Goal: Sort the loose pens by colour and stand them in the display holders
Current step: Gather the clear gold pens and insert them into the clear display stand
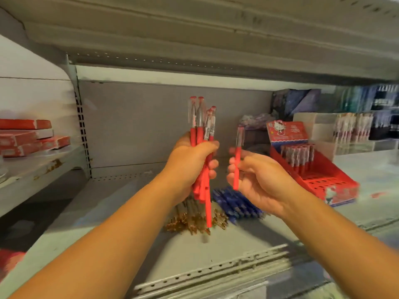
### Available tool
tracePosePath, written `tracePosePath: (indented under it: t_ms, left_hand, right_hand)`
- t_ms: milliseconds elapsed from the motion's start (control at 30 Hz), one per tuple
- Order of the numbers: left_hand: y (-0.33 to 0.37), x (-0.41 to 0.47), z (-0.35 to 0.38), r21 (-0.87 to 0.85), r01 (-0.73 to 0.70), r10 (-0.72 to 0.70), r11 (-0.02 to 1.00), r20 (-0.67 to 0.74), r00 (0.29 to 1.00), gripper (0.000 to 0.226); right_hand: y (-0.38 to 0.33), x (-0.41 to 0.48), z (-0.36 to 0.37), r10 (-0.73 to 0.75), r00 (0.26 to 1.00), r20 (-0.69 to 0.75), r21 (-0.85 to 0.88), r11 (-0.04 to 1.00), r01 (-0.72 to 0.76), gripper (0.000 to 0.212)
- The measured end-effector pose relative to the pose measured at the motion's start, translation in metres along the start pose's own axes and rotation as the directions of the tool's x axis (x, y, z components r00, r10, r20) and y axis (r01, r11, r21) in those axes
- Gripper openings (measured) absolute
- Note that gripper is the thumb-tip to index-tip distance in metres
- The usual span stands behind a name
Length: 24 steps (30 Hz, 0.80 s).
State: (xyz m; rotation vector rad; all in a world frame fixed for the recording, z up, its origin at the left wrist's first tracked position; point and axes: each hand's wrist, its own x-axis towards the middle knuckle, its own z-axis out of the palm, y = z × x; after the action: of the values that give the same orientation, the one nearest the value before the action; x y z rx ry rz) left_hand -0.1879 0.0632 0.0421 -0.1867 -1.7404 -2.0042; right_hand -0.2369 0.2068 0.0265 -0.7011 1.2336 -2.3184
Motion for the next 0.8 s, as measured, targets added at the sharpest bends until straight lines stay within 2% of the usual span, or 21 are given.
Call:
tracePosePath:
  t_ms: [67, 167, 300, 467, 533, 667, 800]
  left_hand:
    - [-0.006, -0.004, 0.031, -0.023, -0.039, 0.039, 0.999, -0.007, 0.999, 0.017]
    - [-0.018, -0.008, 0.080, -0.047, -0.072, 0.072, 0.996, -0.011, 0.997, 0.018]
    - [-0.034, -0.010, 0.148, -0.105, -0.116, 0.113, 0.988, -0.033, 0.993, 0.018]
    - [-0.056, -0.013, 0.222, -0.091, -0.188, 0.184, 0.978, -0.049, 0.982, 0.017]
    - [-0.061, -0.012, 0.242, -0.084, -0.199, 0.195, 0.977, -0.054, 0.979, 0.014]
    - [-0.066, 0.000, 0.266, -0.044, -0.221, 0.217, 0.974, -0.069, 0.974, 0.013]
    - [-0.070, 0.024, 0.274, -0.042, -0.243, 0.240, 0.969, -0.074, 0.968, 0.015]
  right_hand:
    - [-0.016, -0.013, -0.020, -0.002, 1.000, -0.031, 0.002, 1.000, 0.002, 0.032]
    - [-0.041, -0.031, -0.058, 0.007, 0.998, -0.062, -0.007, 1.000, -0.008, 0.016]
    - [-0.072, -0.053, -0.116, -0.059, 0.996, -0.063, -0.061, 0.997, 0.055, 0.025]
    - [-0.105, -0.070, -0.178, -0.118, 0.993, -0.015, -0.086, 0.989, 0.117, 0.021]
    - [-0.114, -0.072, -0.196, -0.149, 0.989, 0.012, -0.154, 0.977, 0.149, 0.020]
    - [-0.128, -0.068, -0.226, -0.200, 0.979, 0.044, -0.406, 0.892, 0.201, 0.018]
    - [-0.145, -0.046, -0.245, -0.278, 0.958, 0.062, -0.495, 0.826, 0.272, 0.013]
